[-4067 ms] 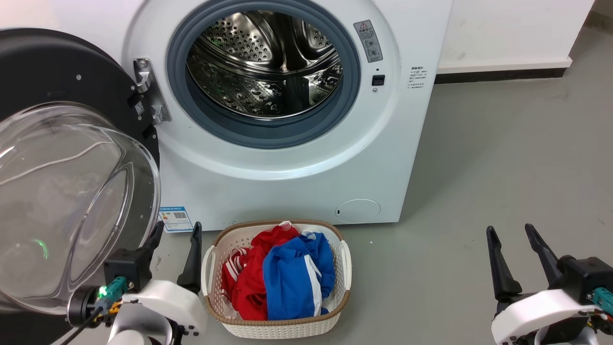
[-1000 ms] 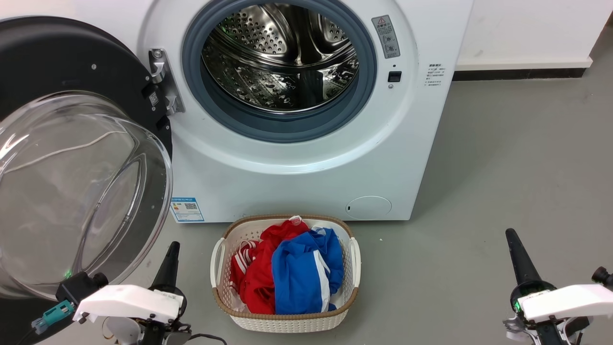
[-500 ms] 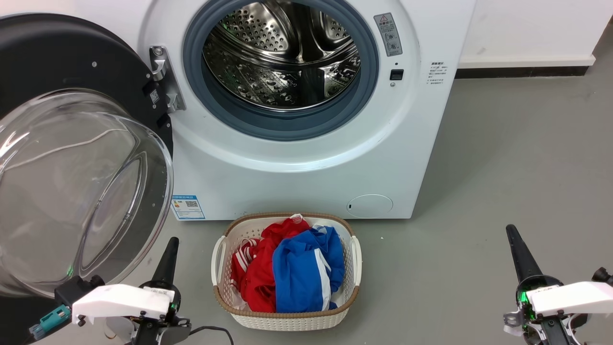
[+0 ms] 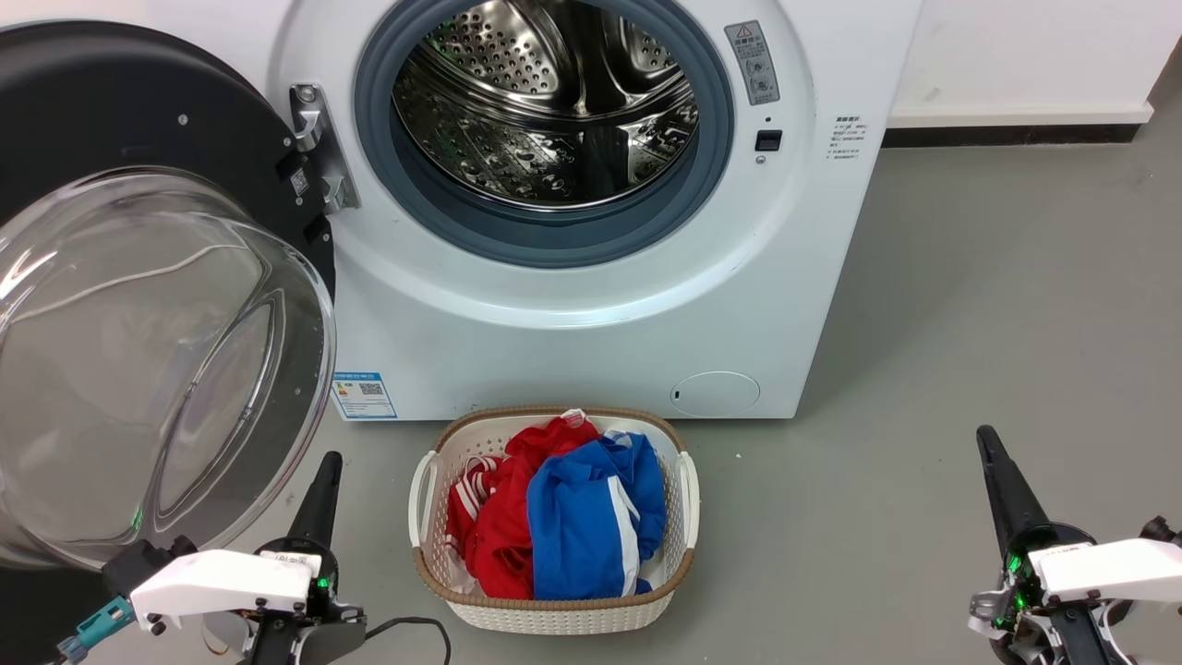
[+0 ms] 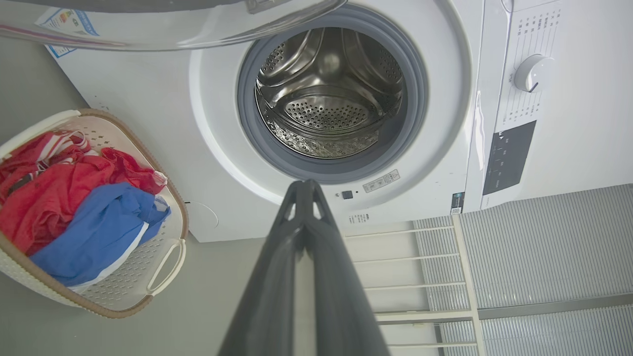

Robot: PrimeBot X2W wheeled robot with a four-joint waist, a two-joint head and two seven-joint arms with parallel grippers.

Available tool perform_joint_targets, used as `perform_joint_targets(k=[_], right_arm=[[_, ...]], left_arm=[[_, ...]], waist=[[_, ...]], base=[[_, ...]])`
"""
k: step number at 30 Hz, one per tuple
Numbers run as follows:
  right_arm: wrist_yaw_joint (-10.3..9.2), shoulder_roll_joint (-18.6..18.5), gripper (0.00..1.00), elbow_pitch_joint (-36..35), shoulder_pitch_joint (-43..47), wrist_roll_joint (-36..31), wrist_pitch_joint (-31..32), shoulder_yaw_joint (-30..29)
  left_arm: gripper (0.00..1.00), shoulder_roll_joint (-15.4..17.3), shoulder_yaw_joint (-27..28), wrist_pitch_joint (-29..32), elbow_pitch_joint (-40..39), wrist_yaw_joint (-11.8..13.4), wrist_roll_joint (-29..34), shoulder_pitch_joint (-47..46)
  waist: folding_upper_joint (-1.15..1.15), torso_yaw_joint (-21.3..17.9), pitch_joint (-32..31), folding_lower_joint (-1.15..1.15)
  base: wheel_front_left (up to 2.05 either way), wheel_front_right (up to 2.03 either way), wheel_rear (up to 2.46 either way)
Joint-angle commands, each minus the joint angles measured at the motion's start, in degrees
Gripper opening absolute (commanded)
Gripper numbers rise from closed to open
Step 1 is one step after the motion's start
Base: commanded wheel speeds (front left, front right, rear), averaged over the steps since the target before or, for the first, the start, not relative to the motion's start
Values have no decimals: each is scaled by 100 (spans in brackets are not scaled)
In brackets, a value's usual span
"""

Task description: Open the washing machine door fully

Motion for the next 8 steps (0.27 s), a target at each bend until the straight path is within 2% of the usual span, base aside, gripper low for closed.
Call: perform_joint_targets(k=[1, 8], right_arm=[[2, 3, 0, 6, -107, 164, 37, -13], [2, 8, 0, 49, -138, 492, 80, -21]], left_arm=[[0, -33, 61, 29, -6, -68, -120, -114], [0, -102, 160, 94, 19, -133, -368, -121]], waist=[[0, 3, 4, 0], [0, 12, 21, 0]], base=[[0, 0, 0], [0, 0, 0]])
